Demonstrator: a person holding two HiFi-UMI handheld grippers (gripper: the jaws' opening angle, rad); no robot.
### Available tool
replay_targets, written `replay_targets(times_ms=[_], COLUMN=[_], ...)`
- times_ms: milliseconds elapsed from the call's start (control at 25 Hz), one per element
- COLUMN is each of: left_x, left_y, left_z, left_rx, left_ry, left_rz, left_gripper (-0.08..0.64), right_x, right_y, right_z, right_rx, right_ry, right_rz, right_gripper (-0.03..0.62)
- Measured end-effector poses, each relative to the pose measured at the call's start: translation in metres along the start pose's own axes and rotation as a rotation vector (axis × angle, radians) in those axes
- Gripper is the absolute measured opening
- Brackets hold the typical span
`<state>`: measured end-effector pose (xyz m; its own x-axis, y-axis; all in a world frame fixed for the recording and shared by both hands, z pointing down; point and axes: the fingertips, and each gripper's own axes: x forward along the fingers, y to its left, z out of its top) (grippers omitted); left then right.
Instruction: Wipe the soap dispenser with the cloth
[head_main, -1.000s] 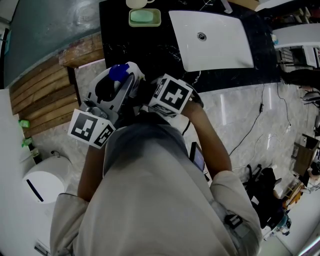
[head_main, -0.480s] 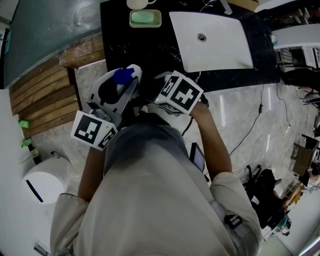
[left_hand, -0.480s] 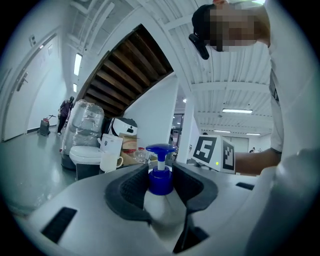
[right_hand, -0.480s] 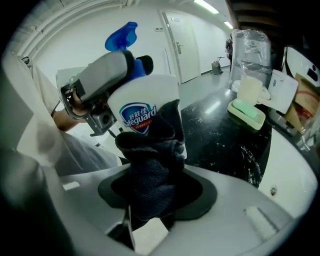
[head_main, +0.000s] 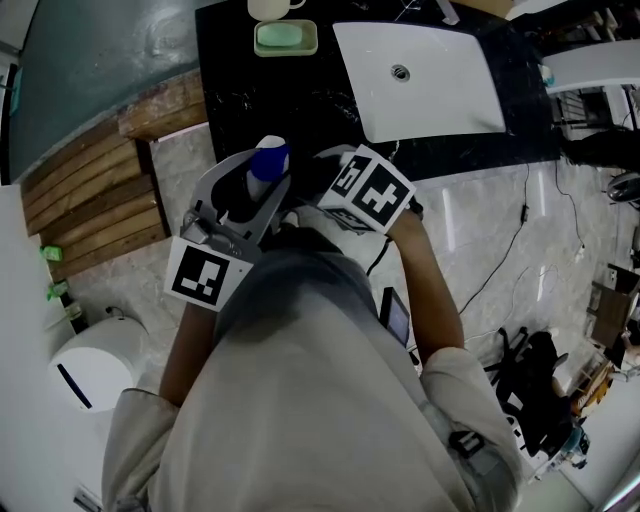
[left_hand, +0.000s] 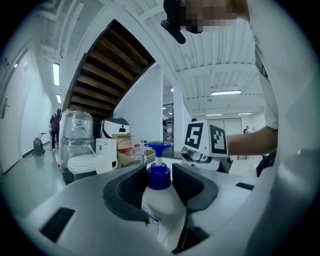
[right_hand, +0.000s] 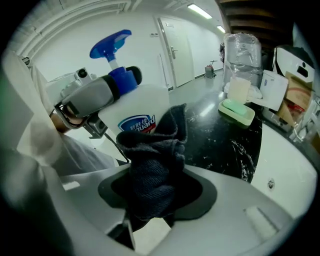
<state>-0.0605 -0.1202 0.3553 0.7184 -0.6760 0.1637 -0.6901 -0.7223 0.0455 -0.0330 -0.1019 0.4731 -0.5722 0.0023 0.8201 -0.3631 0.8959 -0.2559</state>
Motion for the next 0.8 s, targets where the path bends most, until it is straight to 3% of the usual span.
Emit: replay_targets(times_ms=[360, 600, 800], left_x=[-0.012, -0.016, -0.028], left_y=[0.008, 0.004, 0.001], left_z=[-0.001, 0.0, 0.004], left_rx=[-0.011, -0.017, -0.051], left_ry=[0.0, -0.002, -0.018], left_rz=[0.036, 0.022, 0.025], left_gripper=[0.173, 0.174, 0.174], right_x=[-0.011, -0.019, -0.047], right_y=[-0.002, -0.007, -0.003], right_z=[0.003, 0.002, 0.015], right_rx=[0.035, 0.049, 0.092], right_ry=[-0.079, -0.119, -0.262], right_rz=[-0.012, -0.039, -0.032], right_gripper=[0.179, 0.179, 0.179])
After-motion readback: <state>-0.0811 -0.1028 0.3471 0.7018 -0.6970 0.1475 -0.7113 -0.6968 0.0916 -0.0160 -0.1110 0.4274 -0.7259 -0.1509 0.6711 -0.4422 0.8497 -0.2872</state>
